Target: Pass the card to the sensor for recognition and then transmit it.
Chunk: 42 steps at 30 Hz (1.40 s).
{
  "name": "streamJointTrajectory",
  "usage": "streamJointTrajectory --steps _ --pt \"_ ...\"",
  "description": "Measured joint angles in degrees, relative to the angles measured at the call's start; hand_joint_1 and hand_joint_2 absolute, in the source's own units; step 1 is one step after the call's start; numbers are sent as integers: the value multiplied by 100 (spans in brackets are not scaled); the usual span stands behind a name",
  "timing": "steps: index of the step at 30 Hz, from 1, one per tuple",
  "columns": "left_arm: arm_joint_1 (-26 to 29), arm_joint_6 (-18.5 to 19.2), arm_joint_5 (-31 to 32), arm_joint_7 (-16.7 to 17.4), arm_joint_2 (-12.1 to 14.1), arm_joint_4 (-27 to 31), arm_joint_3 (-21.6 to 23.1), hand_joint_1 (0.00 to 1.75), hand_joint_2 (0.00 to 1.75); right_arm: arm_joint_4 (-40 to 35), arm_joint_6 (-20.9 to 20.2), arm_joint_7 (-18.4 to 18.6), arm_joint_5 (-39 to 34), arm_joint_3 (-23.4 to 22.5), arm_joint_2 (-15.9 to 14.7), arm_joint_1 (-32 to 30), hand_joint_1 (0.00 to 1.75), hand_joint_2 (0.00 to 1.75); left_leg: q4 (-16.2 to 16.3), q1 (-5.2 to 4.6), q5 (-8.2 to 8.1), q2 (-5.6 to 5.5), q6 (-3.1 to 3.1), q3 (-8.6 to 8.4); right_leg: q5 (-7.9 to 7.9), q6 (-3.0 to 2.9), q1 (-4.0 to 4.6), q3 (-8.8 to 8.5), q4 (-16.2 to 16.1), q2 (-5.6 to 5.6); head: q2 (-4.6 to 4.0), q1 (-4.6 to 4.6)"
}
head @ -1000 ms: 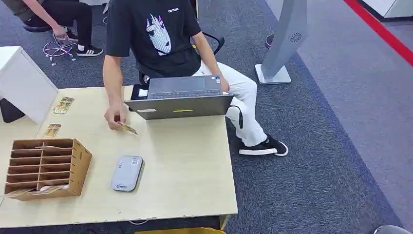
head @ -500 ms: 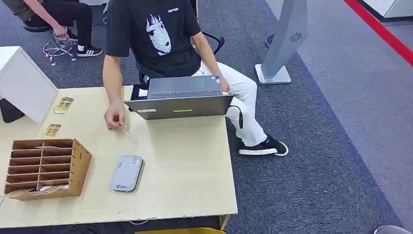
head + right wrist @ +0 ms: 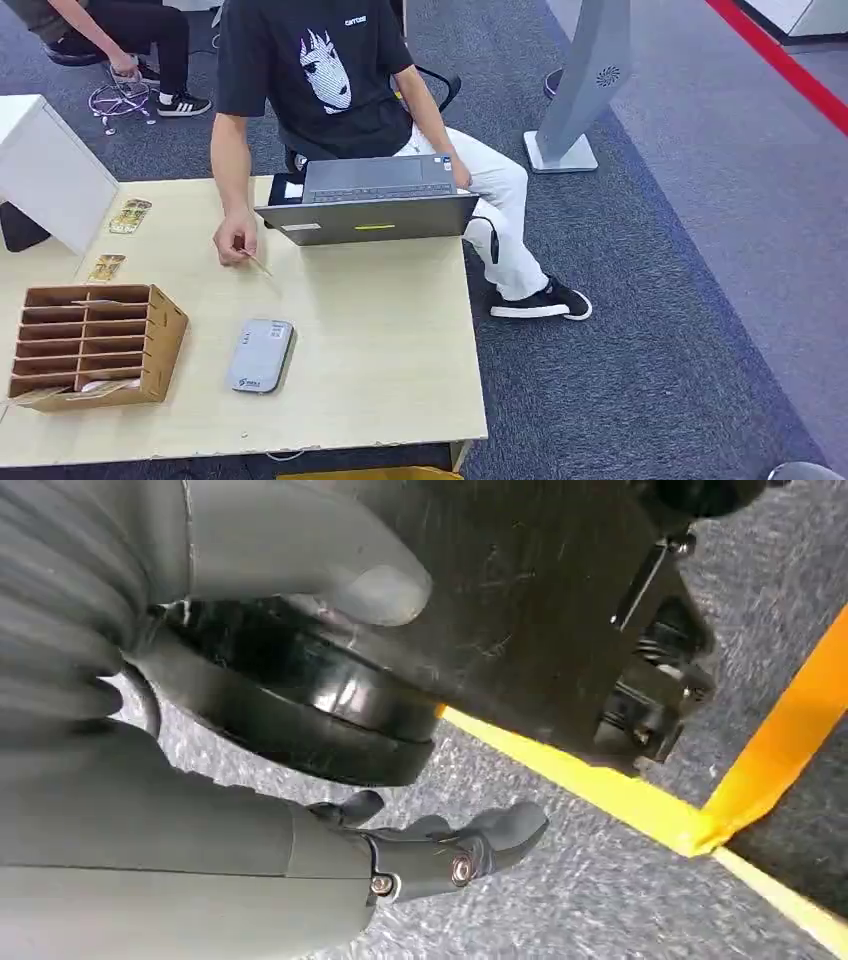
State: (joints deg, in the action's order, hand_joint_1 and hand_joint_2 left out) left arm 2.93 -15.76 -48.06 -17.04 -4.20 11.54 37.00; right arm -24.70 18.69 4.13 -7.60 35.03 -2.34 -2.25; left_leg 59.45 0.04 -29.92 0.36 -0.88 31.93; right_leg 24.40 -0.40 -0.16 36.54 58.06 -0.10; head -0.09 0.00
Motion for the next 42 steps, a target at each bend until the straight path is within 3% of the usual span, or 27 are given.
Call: streamJointTrajectory --steps 9,18,30,34,38,42 --pt "-400 -420 -1249 -759 11 -328 772 0 175 -72 473 120 -197 834 -13 103 0 175 1 -1 0 0 -1 -1 -1 1 0 0 0 0 0 2" --pt "-1128 -747 -2555 -1453 153 -601 1591 0 175 -190 911 256 -389 1600 -94 203 0 175 1 -2 5 0 1 -2 -6 -2 0 -1 0 1 0 0" --pt "-1760 -1216 -4108 -2258 326 -907 2492 0 175 -444 1484 455 -702 2403 -249 270 0 175 1 -1 6 1 3 -2 -6 -3 0 0 2 1 0 0" --pt "-1678 -1246 -4045 -2287 295 -942 2542 0 175 -487 1545 481 -765 2501 -277 281 0 175 1 -1 4 1 1 -1 -5 -2 -1 -1 2 2 0 2" --pt "-1290 -1482 -3337 -2289 216 -830 2402 0 175 -542 1587 542 -877 2608 -308 296 0 175 1 -3 -3 13 -4 -6 -4 -1 -2 1 1 9 0 2" --pt "-687 -2165 -2527 -2291 291 -152 1967 0 175 -547 1594 525 -910 2656 -319 311 0 175 1 -8 -9 15 -13 -6 6 12 -2 1 -2 14 0 0"
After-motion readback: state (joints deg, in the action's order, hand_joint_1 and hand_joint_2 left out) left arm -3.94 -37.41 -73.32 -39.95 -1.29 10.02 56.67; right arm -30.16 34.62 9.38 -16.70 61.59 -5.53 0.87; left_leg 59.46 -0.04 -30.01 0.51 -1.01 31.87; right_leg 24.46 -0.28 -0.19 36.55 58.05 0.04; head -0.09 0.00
